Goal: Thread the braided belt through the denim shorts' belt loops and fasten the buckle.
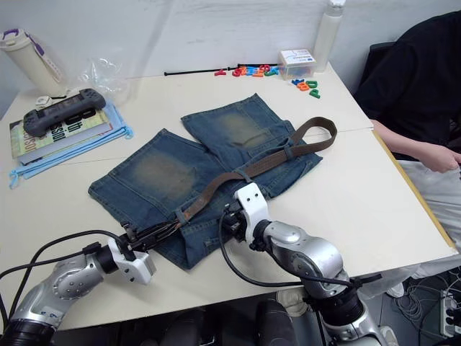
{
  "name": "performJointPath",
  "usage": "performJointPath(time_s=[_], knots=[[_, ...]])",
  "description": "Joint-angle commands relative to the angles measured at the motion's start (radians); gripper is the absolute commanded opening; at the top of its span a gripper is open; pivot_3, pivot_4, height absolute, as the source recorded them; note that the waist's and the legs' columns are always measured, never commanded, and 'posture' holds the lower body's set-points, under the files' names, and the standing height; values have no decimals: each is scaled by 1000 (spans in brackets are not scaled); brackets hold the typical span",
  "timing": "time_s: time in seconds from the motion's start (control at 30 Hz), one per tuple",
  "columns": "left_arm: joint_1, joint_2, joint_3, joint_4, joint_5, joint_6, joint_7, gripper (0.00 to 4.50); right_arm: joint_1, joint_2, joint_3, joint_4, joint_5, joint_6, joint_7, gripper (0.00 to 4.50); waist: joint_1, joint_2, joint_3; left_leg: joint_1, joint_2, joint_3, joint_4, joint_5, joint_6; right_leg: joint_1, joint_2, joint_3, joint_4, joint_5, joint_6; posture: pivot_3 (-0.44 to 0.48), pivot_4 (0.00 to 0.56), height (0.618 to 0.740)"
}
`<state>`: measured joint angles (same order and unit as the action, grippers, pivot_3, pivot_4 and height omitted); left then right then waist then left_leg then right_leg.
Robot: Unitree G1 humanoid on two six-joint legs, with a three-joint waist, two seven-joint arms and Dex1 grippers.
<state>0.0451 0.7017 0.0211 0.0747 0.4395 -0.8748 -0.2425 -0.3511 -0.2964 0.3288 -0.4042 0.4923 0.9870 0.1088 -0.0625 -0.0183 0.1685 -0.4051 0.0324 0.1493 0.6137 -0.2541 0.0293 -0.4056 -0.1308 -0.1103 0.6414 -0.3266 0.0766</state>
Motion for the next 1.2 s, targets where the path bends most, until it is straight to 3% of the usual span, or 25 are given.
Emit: performJointPath(time_s=[0.03,0.53,0.8,1.1,1.2], knots=[[45,30,7,-2,-2,6,-8,0,23,-14,51,83,-72,29,8,158,-1,-1,-1,0,0,0,0,0,0,0,0,0,0,0,0,0,150,717],[231,182,157,-29,-79,-34,-17,0,10,21,66,128,-164,31,47,67,-24,-4,-1,1,5,0,0,-1,-3,-1,1,-7,1,-1,-3,0,150,717],[198,166,130,-36,-69,-8,-16,0,8,32,69,135,-174,29,55,67,-21,-4,-1,1,5,0,0,-1,-4,-1,1,-7,1,-2,-3,0,150,717],[184,159,127,-9,-50,-13,0,3406,11,40,58,127,-187,37,61,0,10,-5,-3,1,5,0,0,-1,-4,-1,0,-8,1,-1,-5,0,150,717],[177,163,129,-5,-53,-14,-1,3406,14,45,56,126,-192,38,62,0,14,-6,-4,1,5,0,0,-1,-4,-1,0,-8,1,0,-5,0,150,717]])
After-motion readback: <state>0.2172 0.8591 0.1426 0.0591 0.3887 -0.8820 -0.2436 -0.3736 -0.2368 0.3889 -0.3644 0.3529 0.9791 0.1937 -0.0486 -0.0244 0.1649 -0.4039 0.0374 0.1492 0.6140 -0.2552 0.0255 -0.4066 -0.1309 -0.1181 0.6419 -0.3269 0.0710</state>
